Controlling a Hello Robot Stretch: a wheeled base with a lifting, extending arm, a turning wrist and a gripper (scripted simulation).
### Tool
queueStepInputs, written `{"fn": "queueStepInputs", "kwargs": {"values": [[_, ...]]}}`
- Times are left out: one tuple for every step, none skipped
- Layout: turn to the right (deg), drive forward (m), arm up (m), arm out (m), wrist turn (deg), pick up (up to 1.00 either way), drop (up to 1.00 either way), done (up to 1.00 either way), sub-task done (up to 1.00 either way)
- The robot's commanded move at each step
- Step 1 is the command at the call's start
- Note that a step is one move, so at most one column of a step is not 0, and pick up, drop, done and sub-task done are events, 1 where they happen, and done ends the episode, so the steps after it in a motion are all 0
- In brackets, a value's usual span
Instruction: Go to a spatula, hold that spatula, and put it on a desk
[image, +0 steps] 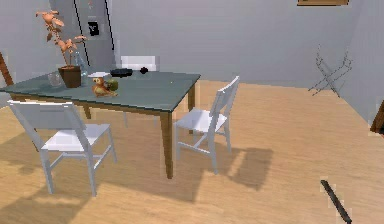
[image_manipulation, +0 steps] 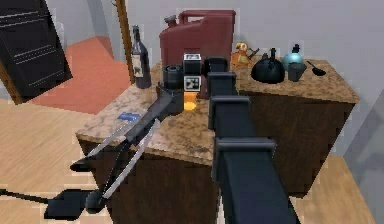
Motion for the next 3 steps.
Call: {"fn": "queueStepInputs", "kwargs": {"values": [[0.0, 0.0, 0.0, -0.26, 0.0, 0.0, 0.0, 0.0, 0.0], [-45.0, 0.0, 0.0, 0.0, 0.0, 0.0, 0.0, 0.0, 0.0], [-45.0, 0.0, 0.0, 0.0, 0.0, 0.0, 0.0, 0.0, 0.0]]}}
